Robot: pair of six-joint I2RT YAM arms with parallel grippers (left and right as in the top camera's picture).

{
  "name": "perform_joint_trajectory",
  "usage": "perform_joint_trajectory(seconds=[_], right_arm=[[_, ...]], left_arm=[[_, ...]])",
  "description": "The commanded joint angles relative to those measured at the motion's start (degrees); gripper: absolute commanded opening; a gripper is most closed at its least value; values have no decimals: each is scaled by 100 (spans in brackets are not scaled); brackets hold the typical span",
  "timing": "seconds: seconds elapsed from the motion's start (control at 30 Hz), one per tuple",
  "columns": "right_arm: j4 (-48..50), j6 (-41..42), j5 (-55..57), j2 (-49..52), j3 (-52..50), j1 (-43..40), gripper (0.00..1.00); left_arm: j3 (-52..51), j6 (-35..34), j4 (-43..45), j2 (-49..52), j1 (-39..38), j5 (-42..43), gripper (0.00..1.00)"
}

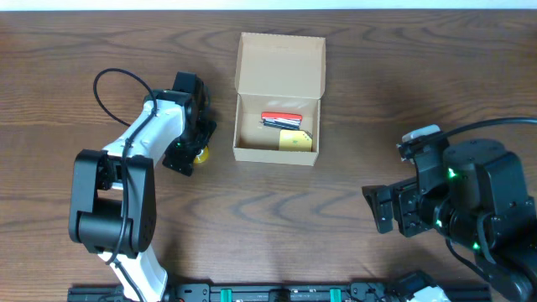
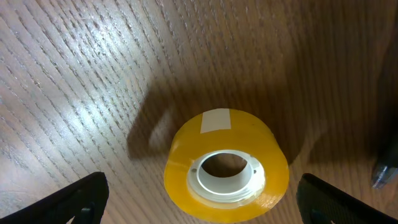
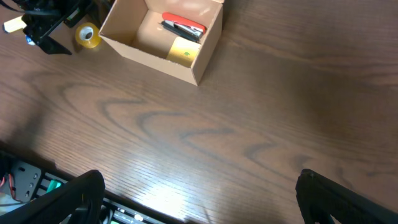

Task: Pack container
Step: 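Lower the left gripper onto the yellow tape roll and grasp it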

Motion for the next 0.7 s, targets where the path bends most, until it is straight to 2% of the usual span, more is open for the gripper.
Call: perform_joint_trajectory(seconds=[0.0, 0.17, 0.67], right_arm=[[-9, -59, 61, -4, 74, -42, 99], [-9, -59, 63, -4, 74, -42, 99], [-9, -59, 63, -4, 74, -42, 99]], left_arm=[[-74, -61, -4, 15, 57, -166, 95], [-107, -101, 31, 15, 61, -168, 93], [-107, -101, 35, 15, 61, -168, 68]])
